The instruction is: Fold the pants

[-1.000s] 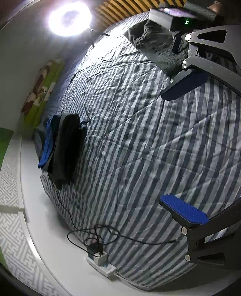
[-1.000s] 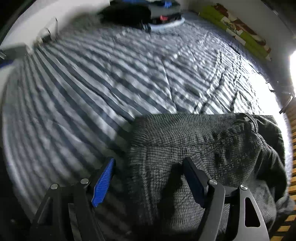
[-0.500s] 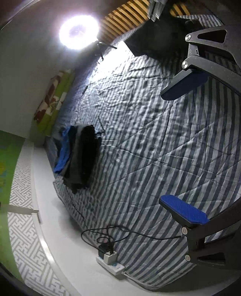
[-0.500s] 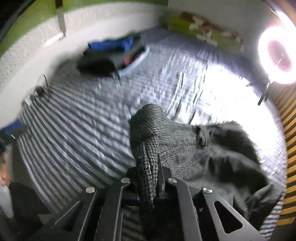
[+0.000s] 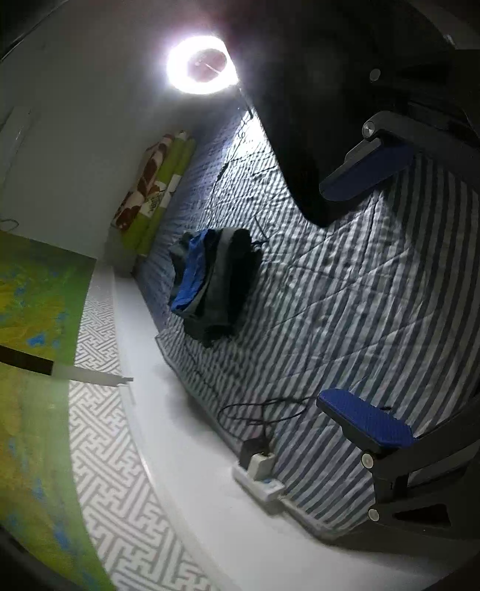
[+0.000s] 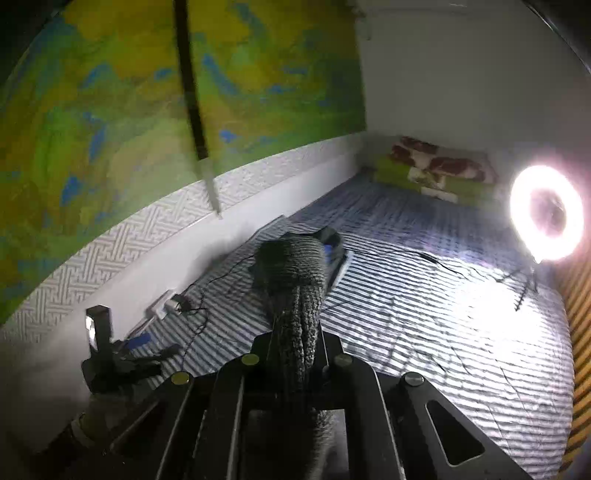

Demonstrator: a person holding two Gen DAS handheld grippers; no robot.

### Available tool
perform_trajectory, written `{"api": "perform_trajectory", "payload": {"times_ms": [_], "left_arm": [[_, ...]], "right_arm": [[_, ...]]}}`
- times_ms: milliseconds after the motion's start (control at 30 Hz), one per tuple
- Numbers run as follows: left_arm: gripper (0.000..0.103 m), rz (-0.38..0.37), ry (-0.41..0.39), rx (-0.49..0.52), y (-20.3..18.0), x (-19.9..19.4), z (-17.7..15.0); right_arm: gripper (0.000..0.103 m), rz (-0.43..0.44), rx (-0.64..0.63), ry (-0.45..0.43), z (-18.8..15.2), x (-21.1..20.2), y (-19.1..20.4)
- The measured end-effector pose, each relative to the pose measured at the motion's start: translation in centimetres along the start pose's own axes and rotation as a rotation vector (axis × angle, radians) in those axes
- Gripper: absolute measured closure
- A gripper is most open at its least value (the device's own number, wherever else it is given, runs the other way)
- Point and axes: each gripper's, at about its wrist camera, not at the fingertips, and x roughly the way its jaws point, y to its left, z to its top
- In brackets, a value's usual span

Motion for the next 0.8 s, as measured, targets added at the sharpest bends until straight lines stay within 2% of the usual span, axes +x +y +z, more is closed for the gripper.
{"api": "perform_trajectory", "payload": {"times_ms": [133,267,400,500,667,700,733,767,800], "left_arm": [[0.000,-0.007,0.053,0.029,-0.9,2.3,-0.2],[0.000,-0.032,0.164,0.101,-3.9,6.8,-2.4],[0.000,-0.093,0.269,0.191,-8.3,11.5,-5.2],[0.000,-0.136,0.308,0.253,-12.0,13.9,-6.6],[0.000,-0.170,0.325,0.321,-17.5,17.4,-5.9],[0.000,-0.178,0.332,0.340,-18.7,18.3,-5.5],[0.000,-0.186,0.345,0.366,-19.9,19.4,-5.2],[0.000,-0.200,0.363,0.393,-21.3,20.6,-5.0],[0.000,-0.210,0.379,0.405,-22.1,21.4,-4.7]], "right_arm": [[0.095,-0.057,0.152,0.081,-4.8,1.7,-7.9],[0.095,-0.180,0.325,0.199,-12.7,5.8,-18.0],[0.095,-0.223,0.503,0.293,-20.2,8.3,-26.1],[0.095,-0.225,0.580,0.338,-24.3,9.8,-29.9],[0.091,-0.192,0.621,0.380,-27.1,11.8,-32.7],[0.088,-0.186,0.623,0.385,-27.2,12.0,-32.7],[0.077,-0.191,0.620,0.387,-27.4,12.0,-32.8],[0.070,-0.205,0.612,0.385,-27.4,11.9,-32.8],[0.057,-0.226,0.605,0.374,-27.3,11.6,-33.0]]}}
